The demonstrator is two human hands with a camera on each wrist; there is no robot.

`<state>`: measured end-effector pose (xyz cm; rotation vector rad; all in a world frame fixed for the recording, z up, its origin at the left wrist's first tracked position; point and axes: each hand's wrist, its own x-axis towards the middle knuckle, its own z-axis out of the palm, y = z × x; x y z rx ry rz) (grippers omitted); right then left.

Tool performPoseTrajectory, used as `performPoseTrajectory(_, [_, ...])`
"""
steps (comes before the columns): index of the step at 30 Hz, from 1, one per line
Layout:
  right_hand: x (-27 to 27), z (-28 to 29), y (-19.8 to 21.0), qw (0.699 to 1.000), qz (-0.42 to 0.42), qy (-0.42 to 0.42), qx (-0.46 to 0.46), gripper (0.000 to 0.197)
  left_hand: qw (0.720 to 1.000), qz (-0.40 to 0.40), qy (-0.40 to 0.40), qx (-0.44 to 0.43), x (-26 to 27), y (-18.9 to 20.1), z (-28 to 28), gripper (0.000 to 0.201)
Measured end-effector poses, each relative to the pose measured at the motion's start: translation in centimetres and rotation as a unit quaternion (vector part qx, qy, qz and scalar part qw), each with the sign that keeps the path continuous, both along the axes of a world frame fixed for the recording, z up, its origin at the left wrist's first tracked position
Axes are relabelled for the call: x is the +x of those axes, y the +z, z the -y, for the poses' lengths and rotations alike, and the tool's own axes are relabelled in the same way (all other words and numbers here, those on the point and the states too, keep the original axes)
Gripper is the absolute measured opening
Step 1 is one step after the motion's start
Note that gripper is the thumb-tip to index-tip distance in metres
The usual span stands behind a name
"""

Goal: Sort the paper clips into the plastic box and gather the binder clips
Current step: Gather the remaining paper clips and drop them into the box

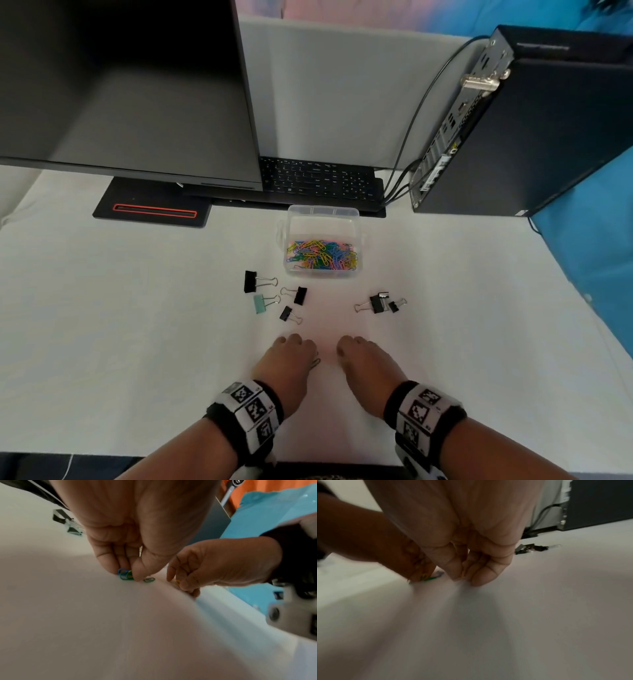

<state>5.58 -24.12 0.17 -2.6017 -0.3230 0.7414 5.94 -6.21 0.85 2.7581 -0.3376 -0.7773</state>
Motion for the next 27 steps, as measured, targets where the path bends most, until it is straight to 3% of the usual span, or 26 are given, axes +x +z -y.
performPoseTrajectory(2, [1.0,0.7,0.1,0.976,-0.086,-0.166,0.115,0.018,0.991,-0.031,0.096,-0.085,0.6,0.2,-1.3,0.022])
performPoseTrajectory(3, [1.5,1.0,0.4,0.936,-0.144,-0.257,0.194,0.017,0.962,-0.082,0.187,-0.178,0.8,0.1,-2.2,0.021])
performPoseTrajectory(4, [1.8,1.2,0.8,0.886,-0.198,-0.328,0.263,0.018,0.898,-0.154,0.289,-0.294,1.0,0.3,-3.2,0.020])
performPoseTrajectory(5, [2.0,1.3,1.4,0.838,-0.245,-0.371,0.317,0.019,0.804,-0.233,0.373,-0.400,1.0,0.6,-4.1,0.020])
performPoseTrajectory(6, [2.3,1.4,1.9,0.808,-0.278,-0.385,0.349,0.022,0.705,-0.294,0.431,-0.480,1.0,0.9,-5.0,0.019])
performPoseTrajectory(7, [2.5,1.2,2.2,0.796,-0.300,-0.378,0.366,0.023,0.639,-0.331,0.458,-0.523,1.1,1.1,-5.8,0.019])
performPoseTrajectory(8, [2.7,0.8,2.6,0.798,-0.314,-0.357,0.371,0.023,0.606,-0.347,0.466,-0.543,1.3,1.1,-6.2,0.019])
performPoseTrajectory(9, [2.8,0.4,2.6,0.810,-0.321,-0.331,0.362,0.021,0.598,-0.350,0.463,-0.552,1.4,1.1,-6.4,0.019])
performPoseTrajectory(10, [2.9,-0.3,2.5,0.837,-0.314,-0.295,0.337,0.017,0.601,-0.343,0.464,-0.553,1.6,1.0,-6.3,0.018])
performPoseTrajectory(12, [2.8,-1.6,2.0,0.927,-0.233,-0.173,0.238,0.009,0.634,-0.310,0.466,-0.533,1.7,0.5,-5.7,0.016])
performPoseTrajectory(13, [2.7,-2.3,1.7,0.963,-0.177,-0.095,0.180,0.007,0.678,-0.278,0.452,-0.509,1.7,0.2,-5.1,0.015])
performPoseTrajectory(14, [2.5,-3.0,1.4,0.985,-0.123,-0.020,0.124,0.008,0.742,-0.234,0.418,-0.468,1.7,-0.1,-4.6,0.012])
performPoseTrajectory(16, [2.0,-3.8,0.7,0.995,-0.031,0.086,0.045,0.012,0.883,-0.125,0.304,-0.334,2.0,-0.3,-3.3,0.013])
performPoseTrajectory(17, [1.7,-3.9,0.3,0.994,-0.005,0.106,0.029,0.016,0.935,-0.075,0.233,-0.258,2.2,-0.4,-2.7,0.014])
performPoseTrajectory(18, [1.5,-3.9,-0.1,0.994,0.009,0.109,0.020,0.019,0.966,-0.038,0.168,-0.192,2.4,-0.2,-2.2,0.016])
performPoseTrajectory(20, [1.1,-3.6,-0.6,0.996,0.015,0.084,0.022,0.021,0.990,0.001,0.071,-0.122,2.5,-0.4,-1.4,0.021])
performPoseTrajectory(22, [0.7,-2.9,-0.8,0.998,0.011,0.059,0.023,0.017,0.996,0.009,0.007,-0.090,2.5,-0.8,-0.9,0.018])
performPoseTrajectory(27, [0.0,-0.7,-1.0,0.999,0.002,0.033,0.004,0.006,0.998,-0.011,-0.026,-0.059,2.4,-1.3,-0.4,0.006])
